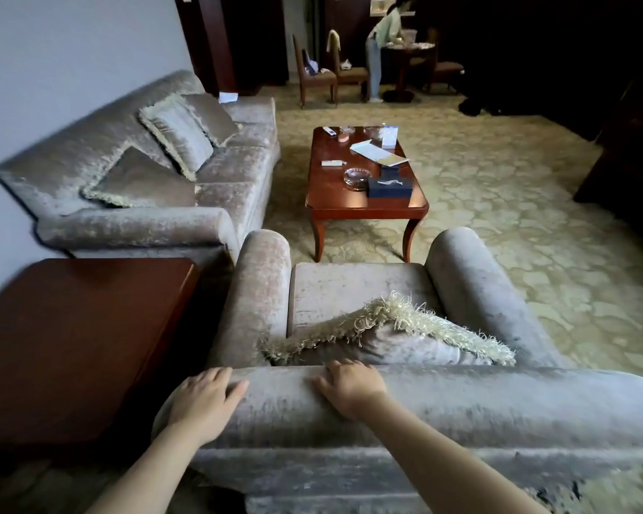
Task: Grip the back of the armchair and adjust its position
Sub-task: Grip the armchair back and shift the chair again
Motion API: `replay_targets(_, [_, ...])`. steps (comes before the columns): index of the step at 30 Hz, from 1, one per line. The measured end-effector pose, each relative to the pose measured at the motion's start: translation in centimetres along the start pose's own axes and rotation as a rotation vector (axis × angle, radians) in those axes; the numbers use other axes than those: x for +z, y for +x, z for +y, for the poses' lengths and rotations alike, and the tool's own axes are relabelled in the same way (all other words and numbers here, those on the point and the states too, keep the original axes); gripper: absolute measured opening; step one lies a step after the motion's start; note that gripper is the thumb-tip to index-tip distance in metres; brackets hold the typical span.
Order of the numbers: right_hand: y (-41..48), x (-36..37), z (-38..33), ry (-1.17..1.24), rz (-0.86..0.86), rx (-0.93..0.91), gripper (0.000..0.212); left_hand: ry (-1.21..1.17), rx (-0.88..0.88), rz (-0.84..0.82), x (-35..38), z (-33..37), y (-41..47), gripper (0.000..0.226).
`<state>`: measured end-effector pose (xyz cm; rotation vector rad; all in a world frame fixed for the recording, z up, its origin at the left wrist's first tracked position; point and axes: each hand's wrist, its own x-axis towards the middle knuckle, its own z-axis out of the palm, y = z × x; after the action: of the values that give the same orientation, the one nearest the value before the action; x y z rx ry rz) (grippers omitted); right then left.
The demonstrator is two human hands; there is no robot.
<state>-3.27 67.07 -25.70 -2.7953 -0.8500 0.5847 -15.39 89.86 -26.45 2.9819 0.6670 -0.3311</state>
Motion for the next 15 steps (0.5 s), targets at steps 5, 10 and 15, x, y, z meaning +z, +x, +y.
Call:
replay_targets(5, [-1.4, -1.3, 6.7, -0.006, -0.039, 0.056, 0.056, 0.000, -0.095, -0.070, -0.2, 0.5, 0.7, 0.053])
replay_targets(10, [-3.5, -3.3, 19.0, 0.009, -0.111, 0.139, 0.052, -0.054, -0.279, -0.102, -0.9, 8.2, 1.4, 0.064])
replay_targets(15, [-6.3, -5.9, 31.5, -0.035, -0.109, 0.249, 0.054, -0.128, -0.043, -0.029, -0.3, 23.6, 1.0, 0.060])
